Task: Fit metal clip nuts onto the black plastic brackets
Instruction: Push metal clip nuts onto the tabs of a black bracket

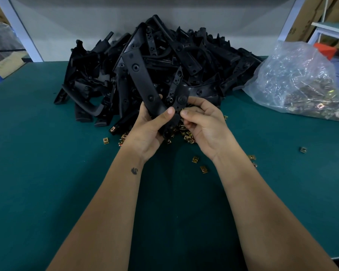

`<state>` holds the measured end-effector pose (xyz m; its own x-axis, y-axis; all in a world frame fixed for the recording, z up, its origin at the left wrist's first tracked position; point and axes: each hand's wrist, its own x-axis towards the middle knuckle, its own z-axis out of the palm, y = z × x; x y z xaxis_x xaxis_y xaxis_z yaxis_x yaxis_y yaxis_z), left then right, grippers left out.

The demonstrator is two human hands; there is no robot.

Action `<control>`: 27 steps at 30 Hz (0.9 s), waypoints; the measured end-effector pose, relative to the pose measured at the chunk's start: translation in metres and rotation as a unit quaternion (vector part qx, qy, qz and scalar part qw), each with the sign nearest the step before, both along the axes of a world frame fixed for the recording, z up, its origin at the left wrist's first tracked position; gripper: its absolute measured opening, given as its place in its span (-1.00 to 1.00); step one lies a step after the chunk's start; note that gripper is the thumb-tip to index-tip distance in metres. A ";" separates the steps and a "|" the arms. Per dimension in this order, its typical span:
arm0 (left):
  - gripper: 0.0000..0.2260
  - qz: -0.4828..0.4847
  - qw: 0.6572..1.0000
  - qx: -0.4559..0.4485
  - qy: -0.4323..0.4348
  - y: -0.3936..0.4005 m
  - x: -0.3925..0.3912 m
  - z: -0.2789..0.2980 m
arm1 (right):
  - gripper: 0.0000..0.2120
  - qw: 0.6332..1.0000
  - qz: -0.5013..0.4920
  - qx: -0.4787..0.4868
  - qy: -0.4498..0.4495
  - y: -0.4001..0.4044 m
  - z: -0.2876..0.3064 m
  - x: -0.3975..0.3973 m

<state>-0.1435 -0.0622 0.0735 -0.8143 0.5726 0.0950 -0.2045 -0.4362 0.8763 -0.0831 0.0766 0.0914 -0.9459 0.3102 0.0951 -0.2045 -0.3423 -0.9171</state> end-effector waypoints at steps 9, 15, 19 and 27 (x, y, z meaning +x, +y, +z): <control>-0.52 0.003 1.000 0.000 -0.005 0.002 0.004 0.003 | -0.72 1.000 -0.016 -0.004 0.004 -0.002 -0.001 0.001; -0.55 -0.005 1.000 -0.008 0.004 0.003 0.004 0.002 | -0.74 1.000 -0.015 0.003 -0.005 -0.004 -0.002 0.000; -0.55 -0.012 1.000 -0.004 0.009 0.004 0.003 0.001 | -0.74 1.000 -0.021 0.013 -0.005 -0.003 -0.002 0.000; -0.78 0.053 0.996 0.051 -0.055 0.012 0.005 -0.002 | -0.87 0.981 -0.129 0.148 0.002 -0.013 -0.004 -0.004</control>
